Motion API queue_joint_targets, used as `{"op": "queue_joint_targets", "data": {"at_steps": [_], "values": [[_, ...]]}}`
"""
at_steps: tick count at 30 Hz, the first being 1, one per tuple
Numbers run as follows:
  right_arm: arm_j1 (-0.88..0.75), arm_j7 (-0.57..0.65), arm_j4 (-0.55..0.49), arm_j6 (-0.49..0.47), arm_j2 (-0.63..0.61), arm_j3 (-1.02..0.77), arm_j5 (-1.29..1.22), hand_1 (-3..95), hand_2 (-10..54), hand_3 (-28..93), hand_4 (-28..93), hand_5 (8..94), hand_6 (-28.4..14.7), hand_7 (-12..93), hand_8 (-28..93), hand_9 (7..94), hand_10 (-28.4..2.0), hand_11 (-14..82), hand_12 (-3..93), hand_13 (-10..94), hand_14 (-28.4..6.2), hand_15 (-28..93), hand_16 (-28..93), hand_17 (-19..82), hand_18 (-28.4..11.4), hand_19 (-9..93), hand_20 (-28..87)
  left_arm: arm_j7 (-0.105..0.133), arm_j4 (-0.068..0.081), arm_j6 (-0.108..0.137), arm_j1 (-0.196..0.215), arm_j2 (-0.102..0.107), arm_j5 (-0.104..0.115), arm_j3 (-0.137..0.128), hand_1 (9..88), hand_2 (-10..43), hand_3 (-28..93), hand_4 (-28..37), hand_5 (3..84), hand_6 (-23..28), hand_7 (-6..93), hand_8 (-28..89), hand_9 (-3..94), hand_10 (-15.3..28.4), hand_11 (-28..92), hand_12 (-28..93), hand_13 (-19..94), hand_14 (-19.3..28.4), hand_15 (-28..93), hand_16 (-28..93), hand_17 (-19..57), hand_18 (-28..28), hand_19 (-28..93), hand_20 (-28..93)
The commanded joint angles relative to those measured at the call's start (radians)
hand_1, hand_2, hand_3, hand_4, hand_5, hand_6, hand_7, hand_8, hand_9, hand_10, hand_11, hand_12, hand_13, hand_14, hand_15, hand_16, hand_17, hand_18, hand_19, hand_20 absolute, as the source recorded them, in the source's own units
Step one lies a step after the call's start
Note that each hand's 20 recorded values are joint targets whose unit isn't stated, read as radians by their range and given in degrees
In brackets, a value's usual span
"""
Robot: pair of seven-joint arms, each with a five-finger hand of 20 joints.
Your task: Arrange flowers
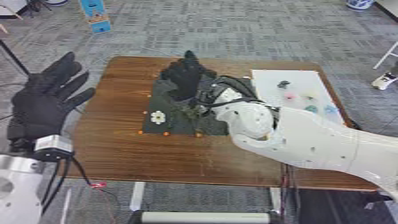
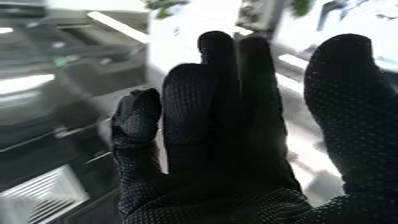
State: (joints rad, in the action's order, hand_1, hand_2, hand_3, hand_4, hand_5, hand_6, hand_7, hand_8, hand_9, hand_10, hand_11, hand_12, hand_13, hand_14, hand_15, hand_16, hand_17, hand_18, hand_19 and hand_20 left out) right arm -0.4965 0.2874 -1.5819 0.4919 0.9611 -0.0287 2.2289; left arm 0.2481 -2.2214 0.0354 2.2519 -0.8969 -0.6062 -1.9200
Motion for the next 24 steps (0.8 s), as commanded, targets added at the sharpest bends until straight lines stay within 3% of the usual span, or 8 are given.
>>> {"op": "queue_joint_targets", "data": {"at_steps": [1, 5, 9, 11, 13, 16, 21, 24], "values": [[-0.111, 0.192, 0.157, -0.105, -0.238, -0.135, 0.043, 32.8, -9.5, 82, -28, 43.5, -1.1, 27, -14, 44.5, -11.5, 26.1, 23.0, 43, -10.0, 74, 29, 21, -19.2, 78, 57, -0.016, -0.006, 0.000, 0.034, -0.036, -0.003, 0.000, 23.0, -8.7, 65, -28.3, 26.8, 2.1, 15.6, -9, 22.1, 9.6, 12, 16, 18, 12.8, 10, 6, -11.4, 22.3, 39, 9], [-0.207, 0.281, 0.177, -0.240, -0.275, -0.227, 0.026, 31.2, -9.5, 81, -28, 28.7, -7.7, 18, -9, 24.8, -15.5, 18.1, 24.2, 23, -14.3, 74, 24, 14, -19.4, 75, 55, -0.014, -0.011, 0.008, 0.052, -0.049, -0.002, -0.004, 23.2, -8.4, 64, -28.3, 26.7, 2.1, 15.6, -9, 22.1, 9.6, 12, 16, 18, 12.8, 11, 6, -11.4, 22.3, 39, 9], [-0.295, 0.356, 0.168, -0.314, -0.314, -0.303, 0.007, 30.3, -9.5, 79, -28, 24.5, -10.5, 11, -6, 20.3, -17.2, 11.9, 24.7, 18, -16.0, 72, 23, 12, -20.1, 72, 54, -0.014, -0.016, 0.010, 0.069, -0.064, -0.001, -0.001, 23.4, -8.4, 64, -28.3, 26.8, 2.2, 15.6, -9, 22.1, 9.7, 12, 16, 18, 12.7, 11, 6, -11.4, 22.3, 39, 9], [-0.352, 0.356, 0.145, -0.343, -0.340, -0.365, -0.004, 28.9, -9.5, 79, -28, 25.3, -11.1, 10, -5, 22.1, -17.8, 11.2, 24.6, 19, -16.3, 72, 22, 12, -20.5, 72, 53, -0.016, -0.013, 0.009, 0.065, -0.066, 0.000, 0.003, 23.2, -8.4, 64, -28.3, 26.8, 2.2, 15.6, -9, 22.1, 9.6, 12, 16, 18, 12.7, 11, 6, -11.4, 22.3, 39, 9], [-0.392, 0.308, 0.148, -0.234, -0.371, -0.377, 0.001, 28.0, -9.5, 80, -28, 28.6, -11.2, 11, -6, 27.6, -17.4, 13.0, 23.6, 22, -15.9, 72, 22, 13, -21.0, 73, 53, -0.021, -0.013, 0.011, 0.065, -0.067, -0.006, 0.002, 23.2, -8.4, 64, -28.3, 26.8, 2.2, 15.6, -9, 22.1, 9.7, 12, 16, 18, 12.7, 11, 6, -11.4, 22.2, 39, 9], [-0.438, 0.282, 0.126, -0.181, -0.407, -0.408, 0.028, 28.2, -9.5, 82, -28, 35.1, -6.6, 19, -9, 36.8, -13.7, 20.0, 22.1, 26, -14.7, 73, 23, 15, -21.0, 74, 54, -0.019, -0.013, 0.012, 0.066, -0.067, -0.003, 0.000, 23.1, -8.5, 65, -28.3, 26.8, 2.2, 15.6, -9, 22.0, 9.6, 12, 16, 18, 12.7, 11, 6, -11.4, 22.2, 39, 9], [-0.492, 0.275, 0.084, -0.193, -0.441, -0.466, 0.036, 28.9, -9.5, 82, -28, 41.9, -3.2, 24, -12, 44.2, -9.7, 25.1, 21.9, 30, -13.3, 73, 23, 15, -20.4, 75, 55, -0.023, -0.014, 0.009, 0.070, -0.068, -0.001, -0.001, 23.4, -8.4, 64, -28.3, 26.8, 2.2, 15.7, -9, 22.1, 9.6, 12, 16, 18, 12.8, 11, 6, -11.4, 22.3, 39, 9], [-0.511, 0.287, 0.064, -0.208, -0.461, -0.485, 0.040, 29.2, -9.5, 81, -28, 44.2, -1.8, 25, -13, 47.3, -9.1, 25.2, 21.0, 30, -13.2, 72, 23, 15, -20.3, 75, 55, -0.025, -0.015, 0.008, 0.073, -0.068, -0.001, -0.002, 23.4, -8.4, 64, -28.3, 26.8, 2.2, 15.6, -9, 22.0, 9.6, 12, 16, 18, 12.8, 11, 6, -11.4, 22.2, 39, 9]]}}
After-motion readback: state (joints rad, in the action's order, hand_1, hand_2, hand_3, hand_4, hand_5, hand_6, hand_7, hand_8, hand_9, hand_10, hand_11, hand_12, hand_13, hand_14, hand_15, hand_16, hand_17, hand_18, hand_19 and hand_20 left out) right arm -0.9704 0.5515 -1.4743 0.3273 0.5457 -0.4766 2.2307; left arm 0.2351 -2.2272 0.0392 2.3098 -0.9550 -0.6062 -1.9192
